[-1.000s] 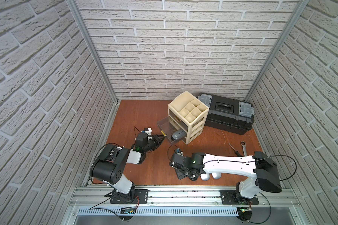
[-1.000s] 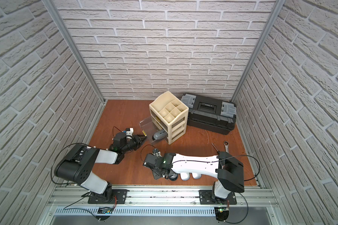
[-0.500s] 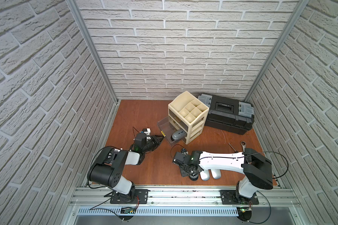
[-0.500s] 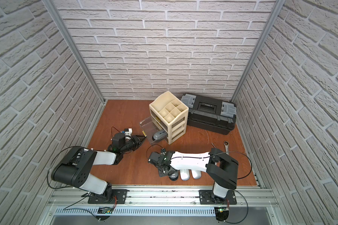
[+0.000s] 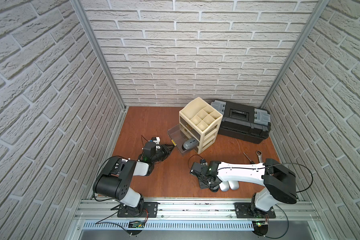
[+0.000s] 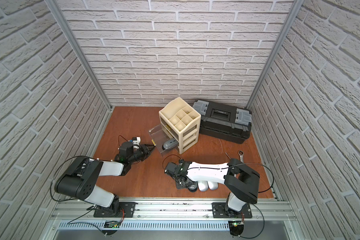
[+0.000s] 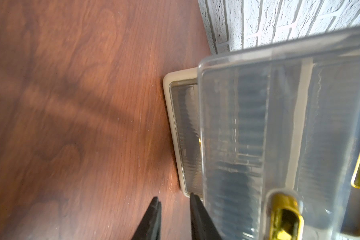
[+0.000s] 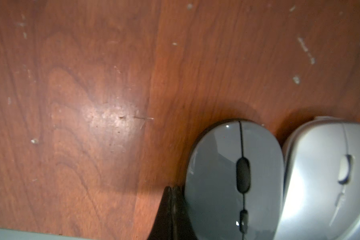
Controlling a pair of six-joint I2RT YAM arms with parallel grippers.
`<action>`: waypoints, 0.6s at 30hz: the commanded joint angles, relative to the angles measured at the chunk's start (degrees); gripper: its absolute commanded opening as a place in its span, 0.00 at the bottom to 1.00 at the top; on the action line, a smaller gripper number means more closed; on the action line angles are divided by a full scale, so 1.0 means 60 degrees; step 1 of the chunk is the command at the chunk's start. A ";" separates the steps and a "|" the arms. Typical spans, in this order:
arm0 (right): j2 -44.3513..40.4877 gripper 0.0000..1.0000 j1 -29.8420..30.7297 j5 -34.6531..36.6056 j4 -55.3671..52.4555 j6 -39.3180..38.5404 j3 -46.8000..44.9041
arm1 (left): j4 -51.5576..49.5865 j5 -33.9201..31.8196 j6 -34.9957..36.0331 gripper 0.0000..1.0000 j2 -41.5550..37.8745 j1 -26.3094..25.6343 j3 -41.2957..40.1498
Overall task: Take the mice out of the drawer
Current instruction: Adjust the mouse at the center of the board.
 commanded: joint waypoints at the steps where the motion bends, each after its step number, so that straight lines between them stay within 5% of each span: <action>1: -0.0399 0.02 -0.0171 0.0346 -0.0318 0.0127 -0.0195 | 0.0244 0.0035 0.0166 0.28 -0.0180 0.0058 -0.0127; 9: -0.0610 0.03 -0.0271 0.0354 -0.0223 -0.0361 -0.0102 | 0.0167 0.0034 0.0165 0.28 -0.0177 0.0076 -0.0112; 18: -0.1998 0.02 -0.0269 0.0324 -0.0089 -0.2978 0.1434 | 0.0450 0.0294 0.0042 0.29 0.0017 0.0422 -0.0189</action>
